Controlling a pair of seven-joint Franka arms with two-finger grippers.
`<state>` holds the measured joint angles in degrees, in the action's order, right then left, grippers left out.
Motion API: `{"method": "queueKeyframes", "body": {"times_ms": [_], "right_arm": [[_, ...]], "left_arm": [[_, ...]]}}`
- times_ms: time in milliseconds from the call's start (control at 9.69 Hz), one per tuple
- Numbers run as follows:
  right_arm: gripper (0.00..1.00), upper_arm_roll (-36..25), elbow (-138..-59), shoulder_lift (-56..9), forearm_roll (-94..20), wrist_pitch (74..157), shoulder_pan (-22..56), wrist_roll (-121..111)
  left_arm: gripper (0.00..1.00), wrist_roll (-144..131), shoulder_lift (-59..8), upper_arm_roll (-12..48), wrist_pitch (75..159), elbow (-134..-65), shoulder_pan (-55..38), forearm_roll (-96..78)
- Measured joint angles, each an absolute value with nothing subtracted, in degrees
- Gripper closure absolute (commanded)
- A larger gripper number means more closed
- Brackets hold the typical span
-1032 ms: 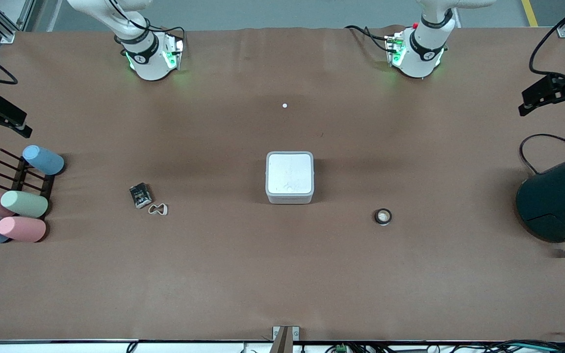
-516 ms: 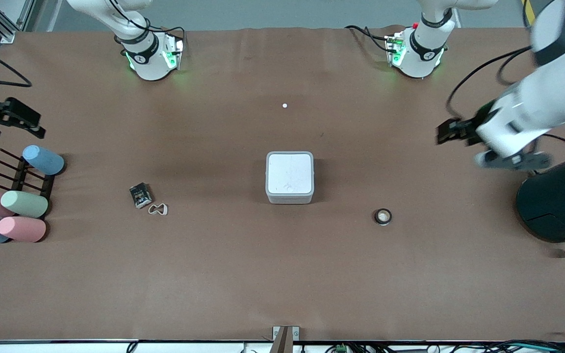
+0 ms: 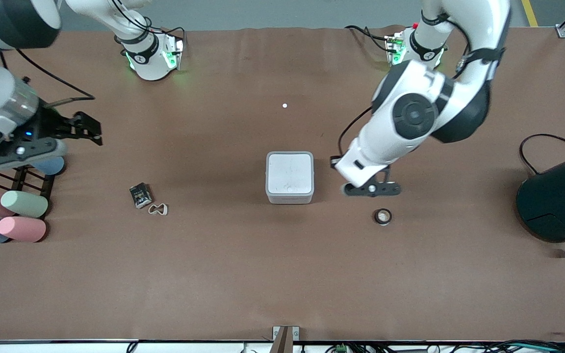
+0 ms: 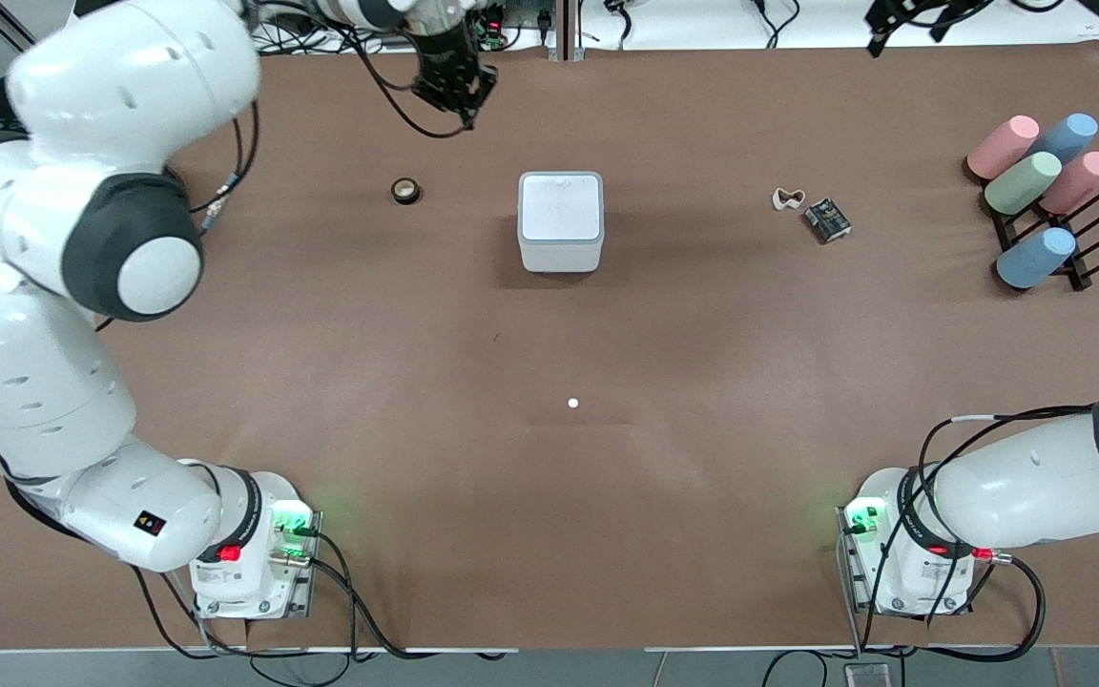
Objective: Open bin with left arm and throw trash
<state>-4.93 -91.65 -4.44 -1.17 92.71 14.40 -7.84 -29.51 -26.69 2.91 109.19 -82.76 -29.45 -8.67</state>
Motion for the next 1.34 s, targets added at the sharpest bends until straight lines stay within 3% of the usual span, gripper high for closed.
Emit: {"method": "queueKeyframes", "body": {"times_ms": [516, 929, 1342], "right_arm": [[0.0, -4.7, -92.2, -12.2, -4.4, 101.4, 19.3, -17.1], [0.0, 0.2, -92.9, -18.5, -3.6, 106.6, 16.3, -19.8], [0.01, 0.4, -99.1, -23.4, -0.4, 121.1, 13.5, -31.5]], "left_arm": [[1.0, -30.5, -36.9, 3.0, 118.2, -77.6, -35.7, -8.7], [1.0, -30.7, -40.6, 3.0, 120.5, -77.3, -40.0, -8.7], [1.0, -30.7, -42.0, 2.9, 120.5, -76.9, -40.1, -7.0]]}}
